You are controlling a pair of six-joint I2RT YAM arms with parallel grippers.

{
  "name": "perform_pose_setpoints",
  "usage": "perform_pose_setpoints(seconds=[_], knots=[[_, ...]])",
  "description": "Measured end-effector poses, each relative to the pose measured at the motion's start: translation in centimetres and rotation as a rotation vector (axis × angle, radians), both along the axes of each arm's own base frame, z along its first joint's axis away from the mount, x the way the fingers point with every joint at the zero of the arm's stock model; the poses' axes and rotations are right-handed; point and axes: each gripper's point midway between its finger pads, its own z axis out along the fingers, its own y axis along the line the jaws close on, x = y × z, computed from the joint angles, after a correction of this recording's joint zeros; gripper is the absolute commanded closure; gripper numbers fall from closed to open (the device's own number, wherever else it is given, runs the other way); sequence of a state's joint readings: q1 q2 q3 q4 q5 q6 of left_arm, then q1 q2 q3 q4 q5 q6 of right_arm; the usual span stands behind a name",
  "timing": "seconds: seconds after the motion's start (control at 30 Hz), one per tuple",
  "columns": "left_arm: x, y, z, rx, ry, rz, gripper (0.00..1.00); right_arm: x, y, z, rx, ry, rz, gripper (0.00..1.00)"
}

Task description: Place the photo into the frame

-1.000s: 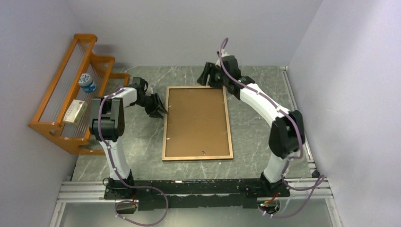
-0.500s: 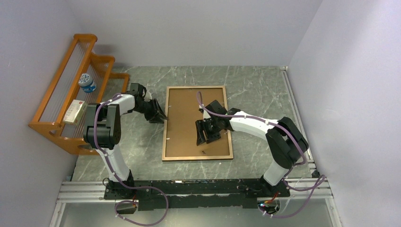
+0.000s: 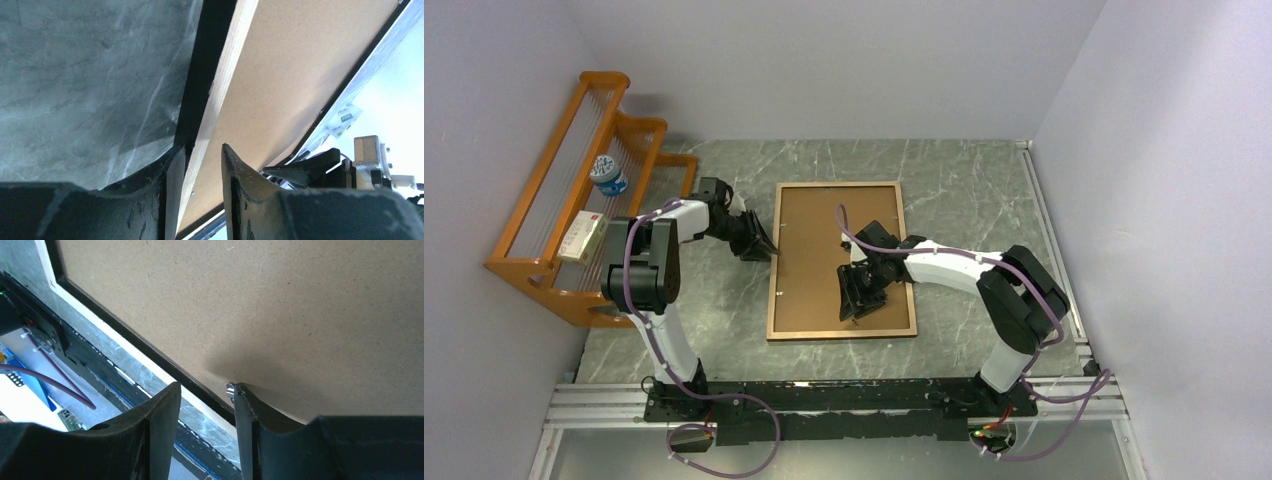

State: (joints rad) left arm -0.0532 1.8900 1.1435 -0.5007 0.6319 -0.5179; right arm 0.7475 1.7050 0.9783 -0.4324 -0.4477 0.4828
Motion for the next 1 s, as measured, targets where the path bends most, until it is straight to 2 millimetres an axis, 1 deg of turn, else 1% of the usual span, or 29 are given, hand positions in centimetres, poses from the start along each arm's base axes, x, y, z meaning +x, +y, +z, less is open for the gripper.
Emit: perform_pose_setpoints(seconds=[0.07,0.47,1.0], knots=[[0.0,0.0,-0.2,0.0,0.006,0.0,0.63,-0.2,0.1,-0.3,-0.004,0.013,0.0,0.53],[-0.2,0.0,-0.8,0.001,0.023,0.0,0.64,-1.2,0.8,-0.3,0.028,0.052,0.032,0.53],[-0.2,0.1,-0.9,0.001,0.026,0.001,0.64,-2.0,0.5,-0.4,0.03,0.079,0.063,0.53]])
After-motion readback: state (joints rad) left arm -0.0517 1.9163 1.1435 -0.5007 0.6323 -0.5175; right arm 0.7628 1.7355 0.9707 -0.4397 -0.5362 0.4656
